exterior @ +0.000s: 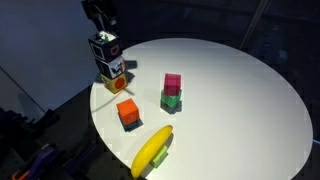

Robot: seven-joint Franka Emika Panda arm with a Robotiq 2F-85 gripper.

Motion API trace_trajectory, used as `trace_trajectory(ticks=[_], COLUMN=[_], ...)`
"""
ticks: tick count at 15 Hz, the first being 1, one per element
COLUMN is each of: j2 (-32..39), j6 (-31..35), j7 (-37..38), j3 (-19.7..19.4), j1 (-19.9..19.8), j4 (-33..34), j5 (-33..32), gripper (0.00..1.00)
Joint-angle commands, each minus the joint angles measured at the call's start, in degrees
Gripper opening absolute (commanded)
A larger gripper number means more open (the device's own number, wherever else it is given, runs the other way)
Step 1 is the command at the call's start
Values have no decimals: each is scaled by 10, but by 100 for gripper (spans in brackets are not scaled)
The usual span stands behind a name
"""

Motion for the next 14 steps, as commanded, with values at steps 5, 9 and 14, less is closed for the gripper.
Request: trace_trajectory(ticks=[5, 9, 14], j2=[-37, -61, -98], j6=[-4, -14, -50], j7=[-40, -71, -109], j3=[3, 4, 1], j1=[-5, -11, -19], j4=[-6, -13, -31], j5=[53, 114, 181], gripper=[100, 100, 100])
